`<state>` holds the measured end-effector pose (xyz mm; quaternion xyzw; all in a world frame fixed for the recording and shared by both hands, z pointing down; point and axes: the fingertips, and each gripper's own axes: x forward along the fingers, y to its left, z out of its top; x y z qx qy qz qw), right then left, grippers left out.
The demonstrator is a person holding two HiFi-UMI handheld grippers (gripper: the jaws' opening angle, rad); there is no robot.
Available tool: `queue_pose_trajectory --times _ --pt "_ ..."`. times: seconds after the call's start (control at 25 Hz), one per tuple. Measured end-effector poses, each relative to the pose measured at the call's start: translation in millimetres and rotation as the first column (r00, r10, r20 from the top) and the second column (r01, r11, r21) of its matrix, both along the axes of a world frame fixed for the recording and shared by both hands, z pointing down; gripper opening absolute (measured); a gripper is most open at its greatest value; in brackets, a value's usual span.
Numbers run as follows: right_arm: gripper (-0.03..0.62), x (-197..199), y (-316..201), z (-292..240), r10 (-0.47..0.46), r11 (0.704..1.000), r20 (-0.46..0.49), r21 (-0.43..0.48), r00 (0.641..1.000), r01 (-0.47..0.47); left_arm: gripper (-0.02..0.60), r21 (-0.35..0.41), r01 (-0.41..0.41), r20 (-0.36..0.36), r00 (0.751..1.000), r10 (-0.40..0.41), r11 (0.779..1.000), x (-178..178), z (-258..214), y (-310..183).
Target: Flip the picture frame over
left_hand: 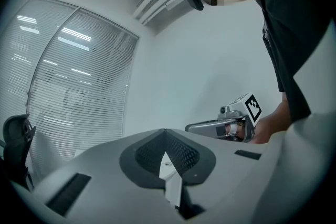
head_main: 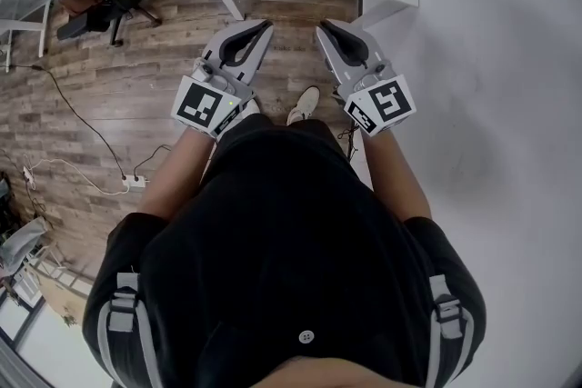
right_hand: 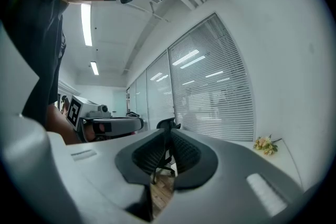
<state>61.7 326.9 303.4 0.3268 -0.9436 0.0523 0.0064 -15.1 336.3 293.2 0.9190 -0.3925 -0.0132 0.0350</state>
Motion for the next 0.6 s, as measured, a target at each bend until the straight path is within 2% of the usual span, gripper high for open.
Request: queue_pose_trajectory --times 0.28,0.48,0.6 --pt "0.211 22 -22 -1 0.013 1.0 -0.01 0.016 1.0 -0.013 0.005 0.008 0.024 0.006 1.0 -0.024 1.0 20 -1 -18" --pt "0.286 58 -59 15 0.036 0.999 0.016 -0.001 0.999 -0.036 0.005 0.009 0.029 0.017 0.999 -0.029 1.0 54 14 -52" --pt "0.325 66 -65 10 0.039 0.999 0.021 -0.001 0.999 -0.039 0.005 0.015 0.033 0.023 0.999 -0.033 0.999 62 8 -57"
